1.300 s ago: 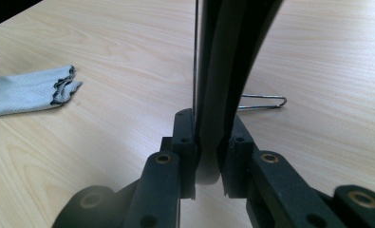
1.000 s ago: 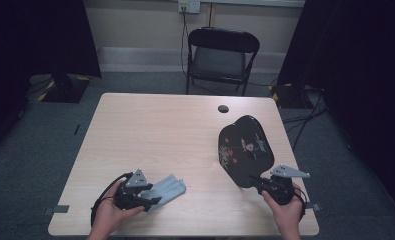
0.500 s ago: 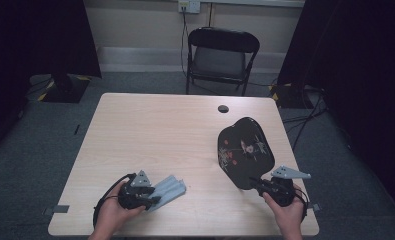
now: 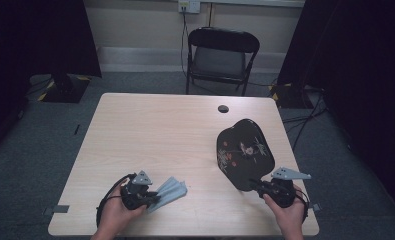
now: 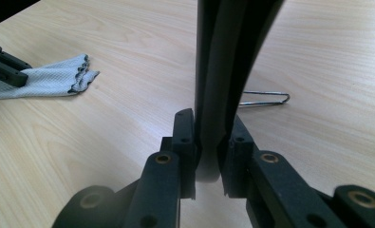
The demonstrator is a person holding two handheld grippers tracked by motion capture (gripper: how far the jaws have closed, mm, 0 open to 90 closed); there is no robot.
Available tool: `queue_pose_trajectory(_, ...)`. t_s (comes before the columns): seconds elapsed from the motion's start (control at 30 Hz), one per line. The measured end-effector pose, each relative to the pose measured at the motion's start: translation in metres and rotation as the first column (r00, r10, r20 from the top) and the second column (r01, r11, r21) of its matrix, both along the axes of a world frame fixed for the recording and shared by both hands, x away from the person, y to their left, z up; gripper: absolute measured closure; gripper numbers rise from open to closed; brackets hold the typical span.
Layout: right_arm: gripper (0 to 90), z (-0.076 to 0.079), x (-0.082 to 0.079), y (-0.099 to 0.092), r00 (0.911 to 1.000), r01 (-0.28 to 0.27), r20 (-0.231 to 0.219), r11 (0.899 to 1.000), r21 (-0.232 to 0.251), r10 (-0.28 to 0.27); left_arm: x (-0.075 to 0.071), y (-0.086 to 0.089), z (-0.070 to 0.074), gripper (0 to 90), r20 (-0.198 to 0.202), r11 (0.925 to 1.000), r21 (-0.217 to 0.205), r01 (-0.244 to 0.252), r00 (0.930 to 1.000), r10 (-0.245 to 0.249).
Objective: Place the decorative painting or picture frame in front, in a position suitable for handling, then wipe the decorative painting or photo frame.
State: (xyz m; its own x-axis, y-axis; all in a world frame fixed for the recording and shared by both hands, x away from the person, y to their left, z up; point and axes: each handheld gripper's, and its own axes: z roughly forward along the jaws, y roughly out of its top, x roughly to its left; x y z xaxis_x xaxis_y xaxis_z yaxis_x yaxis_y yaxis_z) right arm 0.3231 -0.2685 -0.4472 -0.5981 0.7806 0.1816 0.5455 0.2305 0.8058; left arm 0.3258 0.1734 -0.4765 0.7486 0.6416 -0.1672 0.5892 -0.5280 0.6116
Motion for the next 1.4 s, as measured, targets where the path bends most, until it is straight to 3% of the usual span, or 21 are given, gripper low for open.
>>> queue_pose_trajectory(0.2, 79.0, 0.000, 0.000, -0.001, 1.0000, -0.004, -0.002, 1.000, 0.002, 0.004, 0.002, 0.000, 0.002, 79.9, -0.005, 0.9997, -0.015, -0.021, 0.9998, 0.021)
queue_pose_trajectory(0.83, 79.0, 0.000, 0.000, -0.001, 1.0000, -0.004, -0.009, 1.000, 0.001, 0.005, 0.006, -0.003, 0.011, 80.2, -0.024, 0.9979, -0.063, -0.019, 0.9996, 0.018)
queue_pose_trajectory(1.23, 79.1, 0.003, -0.002, 0.000, 0.9994, -0.028, -0.020, 1.000, -0.007, 0.028, 0.022, -0.017, 0.026, 80.3, 0.018, 0.9926, -0.114, -0.041, 0.9989, 0.043)
queue_pose_trajectory(1.4, 79.0, 0.003, -0.003, 0.001, 0.9987, -0.042, -0.029, 0.999, -0.009, 0.041, 0.034, -0.033, 0.042, 80.3, 0.059, 0.9909, -0.129, -0.040, 0.9971, 0.048)
